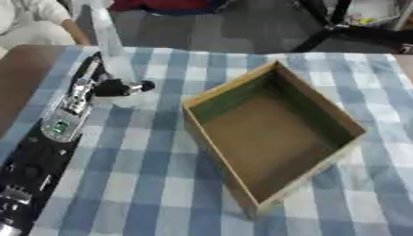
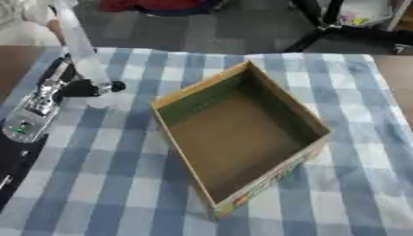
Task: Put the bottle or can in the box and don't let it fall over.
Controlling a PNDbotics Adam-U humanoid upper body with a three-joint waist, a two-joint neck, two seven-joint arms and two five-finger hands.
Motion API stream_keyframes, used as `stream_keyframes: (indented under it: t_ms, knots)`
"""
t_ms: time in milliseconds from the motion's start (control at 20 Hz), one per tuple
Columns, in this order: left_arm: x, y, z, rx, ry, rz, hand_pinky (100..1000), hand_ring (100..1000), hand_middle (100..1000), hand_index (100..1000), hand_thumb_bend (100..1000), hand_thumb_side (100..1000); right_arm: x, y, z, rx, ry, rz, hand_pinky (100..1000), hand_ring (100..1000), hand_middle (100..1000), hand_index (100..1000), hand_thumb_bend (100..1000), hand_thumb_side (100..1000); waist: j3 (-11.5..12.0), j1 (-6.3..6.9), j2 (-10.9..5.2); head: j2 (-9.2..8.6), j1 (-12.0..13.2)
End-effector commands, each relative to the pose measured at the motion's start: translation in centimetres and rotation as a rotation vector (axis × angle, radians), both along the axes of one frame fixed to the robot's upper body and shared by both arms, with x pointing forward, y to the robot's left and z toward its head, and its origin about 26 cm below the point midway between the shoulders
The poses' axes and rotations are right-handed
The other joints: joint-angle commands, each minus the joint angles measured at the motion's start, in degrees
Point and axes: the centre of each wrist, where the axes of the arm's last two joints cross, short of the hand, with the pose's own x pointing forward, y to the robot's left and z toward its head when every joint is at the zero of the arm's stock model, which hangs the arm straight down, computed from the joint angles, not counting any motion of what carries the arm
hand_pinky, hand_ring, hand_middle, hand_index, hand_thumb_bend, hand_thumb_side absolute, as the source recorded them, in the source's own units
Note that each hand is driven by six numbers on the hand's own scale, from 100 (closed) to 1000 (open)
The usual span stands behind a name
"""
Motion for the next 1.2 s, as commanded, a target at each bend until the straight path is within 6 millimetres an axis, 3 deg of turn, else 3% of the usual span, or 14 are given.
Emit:
stream_keyframes:
  t_ms: [50,550,900,1200]
  knots:
    - [-0.02,-0.01,1.60,0.014,-0.033,-0.007,941,610,720,869,968,289,-0.06,-0.33,0.58,-0.012,-0.019,-0.003,828,901,1000,854,100,784,-0.1,-0.01,-1.20,-0.99,0.1]
    - [-0.02,0.06,1.57,0.003,-0.039,0.017,938,605,714,791,923,221,-0.04,-0.32,0.54,-0.011,-0.017,-0.002,828,901,1000,855,100,784,0.0,-0.08,-1.21,-0.79,0.1]
    - [-0.03,0.10,1.48,-0.029,-0.041,0.033,935,601,702,736,794,183,-0.06,-0.34,0.52,-0.011,-0.017,-0.001,829,901,1000,855,100,788,0.1,-0.17,-1.29,-0.83,0.1]
    - [-0.01,0.11,1.41,-0.042,-0.043,0.050,931,595,684,642,584,116,-0.07,-0.36,0.49,-0.010,-0.017,-0.002,829,901,1000,855,100,784,0.1,-0.20,-1.32,-0.85,0.1]
